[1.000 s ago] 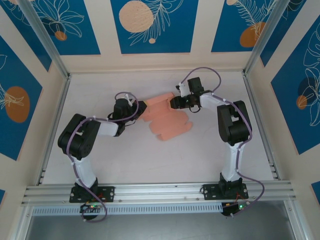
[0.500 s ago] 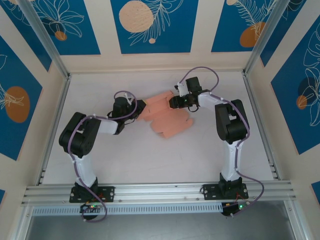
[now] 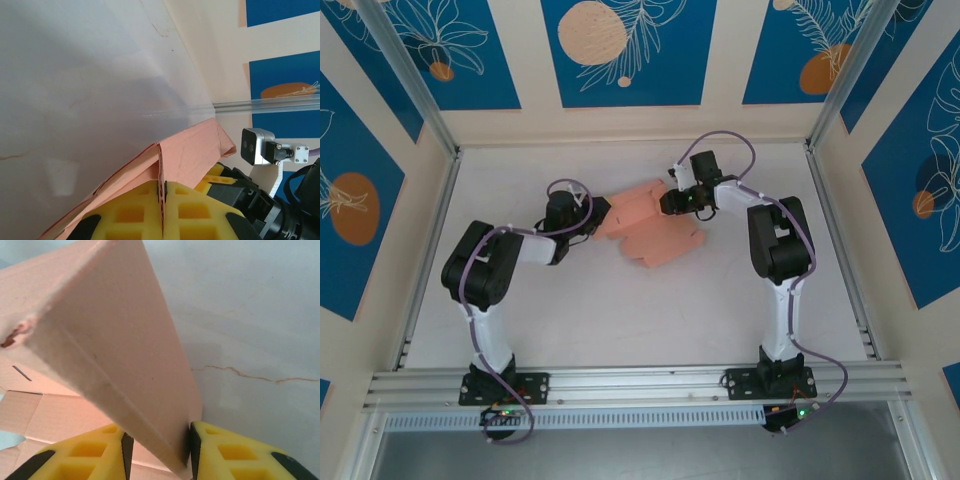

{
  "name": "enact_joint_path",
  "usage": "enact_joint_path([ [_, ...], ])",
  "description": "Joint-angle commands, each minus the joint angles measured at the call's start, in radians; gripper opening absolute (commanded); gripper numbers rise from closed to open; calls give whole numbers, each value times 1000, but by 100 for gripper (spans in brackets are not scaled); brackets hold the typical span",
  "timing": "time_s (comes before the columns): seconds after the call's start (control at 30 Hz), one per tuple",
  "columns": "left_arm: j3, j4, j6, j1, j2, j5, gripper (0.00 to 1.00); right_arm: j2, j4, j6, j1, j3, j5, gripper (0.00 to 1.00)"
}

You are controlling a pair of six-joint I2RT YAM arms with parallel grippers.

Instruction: Fold the paper box

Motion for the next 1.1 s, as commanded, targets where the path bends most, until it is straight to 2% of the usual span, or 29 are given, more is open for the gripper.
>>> enact_joint_path([
  [0.0, 18, -36, -20, -1, 35, 71, 0, 34, -27, -8, 23, 40, 14, 32],
  [0.1, 24, -33, -29, 0, 37, 74, 0, 41, -41, -9, 31, 53, 42, 27],
  [0.13, 26, -26, -36, 0, 41, 74, 0, 41, -43, -10, 32, 55, 49, 22],
  [0.17, 25, -18, -42, 2, 42, 77, 1, 39, -45, -11, 35, 55, 55, 18],
  [0.3, 19, 19, -69, 3, 46, 77, 9, 29, -48, -14, 49, 46, 92, 11],
  [0.43, 5, 52, -90, 5, 30, 76, 30, 6, -52, -11, 62, 28, 130, 11],
  [0.6, -49, 71, -96, 5, -39, 58, 43, -30, -62, 16, 70, 7, 173, 10],
  [0.7, -100, 49, -80, 5, -125, 39, 58, -63, -74, 25, 81, -13, 202, 10],
  [0.83, -152, -68, -9, 4, -294, 47, 79, -112, -122, 50, 101, -28, 264, 9],
  [0.93, -164, -222, 92, 4, -456, 49, 91, -149, -137, 67, 119, -54, 292, 9],
  [1.0, -153, -391, 196, 6, -571, 6, 93, -169, -136, 70, 133, -76, 312, 9],
  [1.07, -130, -588, 354, 7, -684, -85, 93, -193, -133, 79, 148, -97, 327, 9],
])
